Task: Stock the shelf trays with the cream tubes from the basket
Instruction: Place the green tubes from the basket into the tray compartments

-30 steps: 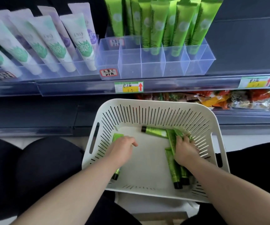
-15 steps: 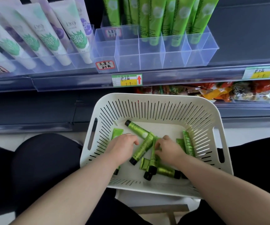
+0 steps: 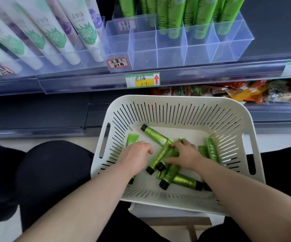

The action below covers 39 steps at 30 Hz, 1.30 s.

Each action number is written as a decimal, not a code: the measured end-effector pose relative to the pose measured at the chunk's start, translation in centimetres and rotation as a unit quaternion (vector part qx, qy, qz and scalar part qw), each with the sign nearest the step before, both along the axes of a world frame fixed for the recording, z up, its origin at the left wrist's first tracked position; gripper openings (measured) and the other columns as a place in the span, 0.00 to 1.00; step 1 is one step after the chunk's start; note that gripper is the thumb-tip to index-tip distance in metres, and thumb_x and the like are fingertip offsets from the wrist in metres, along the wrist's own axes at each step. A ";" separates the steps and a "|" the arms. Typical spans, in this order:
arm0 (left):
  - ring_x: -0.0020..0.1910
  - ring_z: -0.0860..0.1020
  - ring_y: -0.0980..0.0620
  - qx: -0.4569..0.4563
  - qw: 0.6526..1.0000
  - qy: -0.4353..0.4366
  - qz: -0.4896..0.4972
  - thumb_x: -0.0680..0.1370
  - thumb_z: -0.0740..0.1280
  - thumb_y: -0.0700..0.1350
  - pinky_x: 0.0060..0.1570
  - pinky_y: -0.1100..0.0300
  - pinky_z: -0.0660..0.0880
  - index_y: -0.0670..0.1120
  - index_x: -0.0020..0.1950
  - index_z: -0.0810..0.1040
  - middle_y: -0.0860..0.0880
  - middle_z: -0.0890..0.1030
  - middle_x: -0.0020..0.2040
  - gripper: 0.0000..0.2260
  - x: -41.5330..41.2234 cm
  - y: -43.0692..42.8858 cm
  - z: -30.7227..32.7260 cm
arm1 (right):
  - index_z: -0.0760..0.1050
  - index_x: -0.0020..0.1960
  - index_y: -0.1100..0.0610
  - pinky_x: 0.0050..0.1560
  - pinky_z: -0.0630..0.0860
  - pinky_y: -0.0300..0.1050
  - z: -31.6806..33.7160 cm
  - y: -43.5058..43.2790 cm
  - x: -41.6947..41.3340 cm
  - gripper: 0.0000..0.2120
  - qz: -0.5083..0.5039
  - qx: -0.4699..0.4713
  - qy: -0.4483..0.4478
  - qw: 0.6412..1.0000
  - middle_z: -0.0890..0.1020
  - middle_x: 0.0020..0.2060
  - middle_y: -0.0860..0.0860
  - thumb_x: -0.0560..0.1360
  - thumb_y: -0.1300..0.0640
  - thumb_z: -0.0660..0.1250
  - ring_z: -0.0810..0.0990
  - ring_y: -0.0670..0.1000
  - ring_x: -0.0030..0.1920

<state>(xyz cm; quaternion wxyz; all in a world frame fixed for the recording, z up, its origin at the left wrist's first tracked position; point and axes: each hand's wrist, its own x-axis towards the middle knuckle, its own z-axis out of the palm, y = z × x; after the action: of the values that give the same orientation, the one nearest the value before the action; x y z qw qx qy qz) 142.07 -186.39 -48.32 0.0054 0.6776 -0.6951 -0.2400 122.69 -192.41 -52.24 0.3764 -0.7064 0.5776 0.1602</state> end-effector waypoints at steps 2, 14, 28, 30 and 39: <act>0.54 0.77 0.53 0.002 1.000 0.000 0.003 0.80 0.59 0.37 0.54 0.54 0.75 0.50 0.57 0.79 0.54 0.79 0.57 0.14 0.0 0.0 -0.2 | 0.66 0.67 0.45 0.66 0.64 0.54 0.0 -0.3 -0.2 0.28 -0.014 -0.026 0.004 1.000 0.65 0.69 0.55 0.70 0.39 0.69 0.63 0.60 0.67; 0.57 0.78 0.50 0.001 0.999 -0.010 0.032 0.80 0.61 0.38 0.54 0.55 0.75 0.50 0.58 0.79 0.52 0.79 0.60 0.13 0.2 -0.2 -0.5 | 0.79 0.58 0.55 0.51 0.72 0.37 4.1 -1.8 1.3 0.13 -0.107 -0.036 -0.176 0.978 0.82 0.53 0.50 0.74 0.59 0.69 0.76 0.45 0.47; 0.56 0.77 0.47 0.113 0.993 0.017 0.002 0.78 0.63 0.45 0.52 0.57 0.75 0.49 0.59 0.78 0.48 0.80 0.58 0.11 -6.3 -3.7 -0.6 | 0.79 0.52 0.39 0.47 0.75 0.45 13.8 -2.1 -5.5 0.10 0.129 -0.216 0.040 0.967 0.82 0.50 0.43 0.76 0.54 0.66 0.80 0.51 0.50; 0.58 0.76 0.47 0.141 0.989 0.014 -0.030 0.77 0.63 0.46 0.52 0.58 0.72 0.48 0.61 0.77 0.48 0.78 0.60 0.13 -7.9 -3.9 -1.2 | 0.79 0.52 0.39 0.47 0.76 0.46 13.5 -2.1 -6.0 0.11 0.123 -0.211 0.036 0.969 0.82 0.50 0.43 0.76 0.55 0.65 0.79 0.51 0.50; 0.50 0.77 0.42 0.146 0.981 -0.068 -0.107 0.73 0.71 0.46 0.43 0.54 0.73 0.42 0.51 0.70 0.42 0.78 0.50 0.14 -11.2 -3.7 -4.0 | 0.79 0.51 0.41 0.41 0.70 0.42 12.0 -3.6 -5.0 0.12 0.107 -0.227 -0.022 0.968 0.82 0.49 0.45 0.75 0.58 0.65 0.79 0.52 0.48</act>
<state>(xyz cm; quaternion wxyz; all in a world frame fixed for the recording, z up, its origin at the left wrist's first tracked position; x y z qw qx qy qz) 130.86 -190.04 -52.28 -0.1666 0.6073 -0.7202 -0.2911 117.65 -196.04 -40.23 0.1993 -0.8347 0.5111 0.0482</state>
